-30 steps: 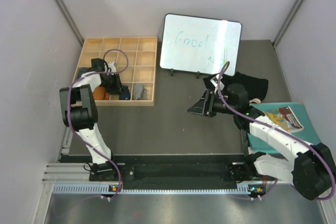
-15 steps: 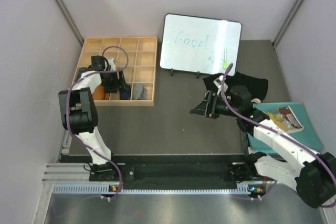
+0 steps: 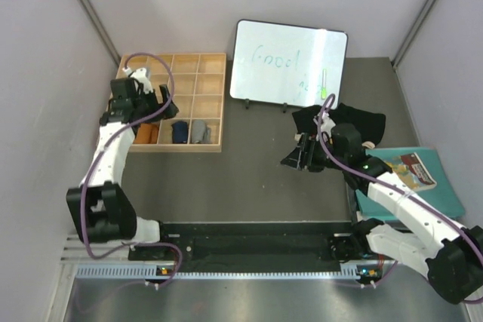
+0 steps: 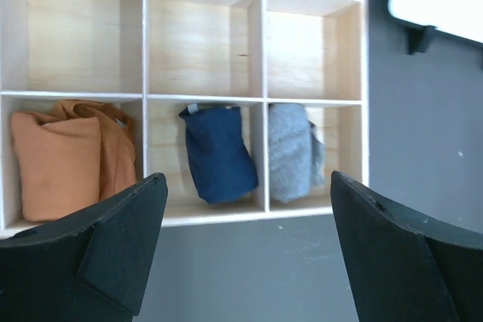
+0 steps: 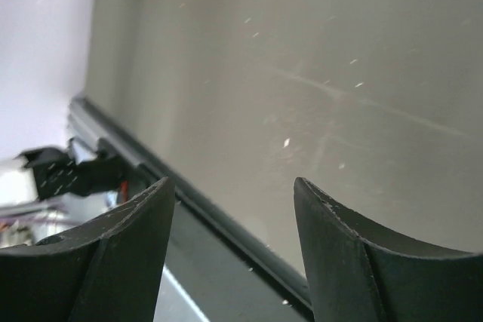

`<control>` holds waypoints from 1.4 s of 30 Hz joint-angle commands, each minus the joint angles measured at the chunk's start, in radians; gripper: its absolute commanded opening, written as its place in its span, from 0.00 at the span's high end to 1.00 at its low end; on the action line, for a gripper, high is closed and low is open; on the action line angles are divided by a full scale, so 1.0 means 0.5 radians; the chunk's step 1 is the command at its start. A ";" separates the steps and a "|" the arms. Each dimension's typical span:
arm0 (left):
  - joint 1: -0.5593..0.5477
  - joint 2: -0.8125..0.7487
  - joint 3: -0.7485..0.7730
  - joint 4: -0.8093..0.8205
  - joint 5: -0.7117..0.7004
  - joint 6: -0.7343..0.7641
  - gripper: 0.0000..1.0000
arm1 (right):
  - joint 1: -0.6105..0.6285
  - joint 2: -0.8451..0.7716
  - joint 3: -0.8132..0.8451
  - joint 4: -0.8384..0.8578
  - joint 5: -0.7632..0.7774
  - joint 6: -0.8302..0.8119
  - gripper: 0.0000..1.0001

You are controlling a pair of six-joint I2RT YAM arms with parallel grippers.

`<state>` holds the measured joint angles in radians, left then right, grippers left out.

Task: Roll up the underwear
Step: Move the underwear to the center of the board.

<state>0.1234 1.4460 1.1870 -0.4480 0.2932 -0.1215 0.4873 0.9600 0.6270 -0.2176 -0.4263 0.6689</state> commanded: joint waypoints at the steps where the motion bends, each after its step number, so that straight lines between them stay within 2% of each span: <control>1: -0.108 -0.397 -0.226 0.261 -0.089 -0.088 0.07 | -0.030 0.074 0.270 -0.194 0.389 -0.224 0.36; 5: -0.238 -0.594 -0.367 0.246 -0.154 -0.116 0.07 | -0.030 0.328 0.473 -0.304 0.763 -0.347 0.36; 6: -0.326 -0.652 -0.416 0.240 -0.154 -0.125 0.07 | -0.030 0.453 0.504 -0.307 0.809 -0.353 0.36; 9: -0.372 -0.753 -0.554 0.298 -0.111 -0.168 0.07 | -0.030 0.732 0.642 -0.277 0.966 -0.365 0.37; 19: -0.440 -0.772 -0.567 0.261 -0.089 -0.205 0.06 | -0.030 1.675 1.427 -0.574 1.475 -0.371 0.39; 24: -0.474 -0.836 -0.585 0.264 -0.117 -0.196 0.05 | -0.033 1.884 1.633 -0.782 1.632 -0.347 0.39; 30: -0.492 -0.830 -0.576 0.261 -0.117 -0.211 0.04 | -0.030 2.010 1.691 -0.905 1.693 -0.316 0.41; 32: -0.498 -0.842 -0.576 0.261 -0.120 -0.214 0.04 | -0.030 2.053 1.701 -0.918 1.657 -0.325 0.45; 35: -0.505 -0.852 -0.576 0.258 -0.138 -0.214 0.04 | -0.027 2.078 1.713 -0.939 1.620 -0.328 0.63; 38: -0.501 -0.855 -0.576 0.249 -0.163 -0.214 0.04 | -0.008 2.068 1.688 -0.958 1.617 -0.353 0.93; 40: -0.501 -0.864 -0.582 0.249 -0.169 -0.217 0.04 | -0.002 2.062 1.661 -0.958 1.592 -0.387 1.00; 42: -0.501 -0.864 -0.588 0.261 -0.178 -0.223 0.04 | 0.007 2.056 1.618 -0.933 1.540 -0.414 1.00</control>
<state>-0.1242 1.0447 0.8852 -0.3519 0.2237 -0.2169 0.4866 1.9968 1.4403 -0.6739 0.3649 0.4892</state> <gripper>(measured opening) 0.963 0.014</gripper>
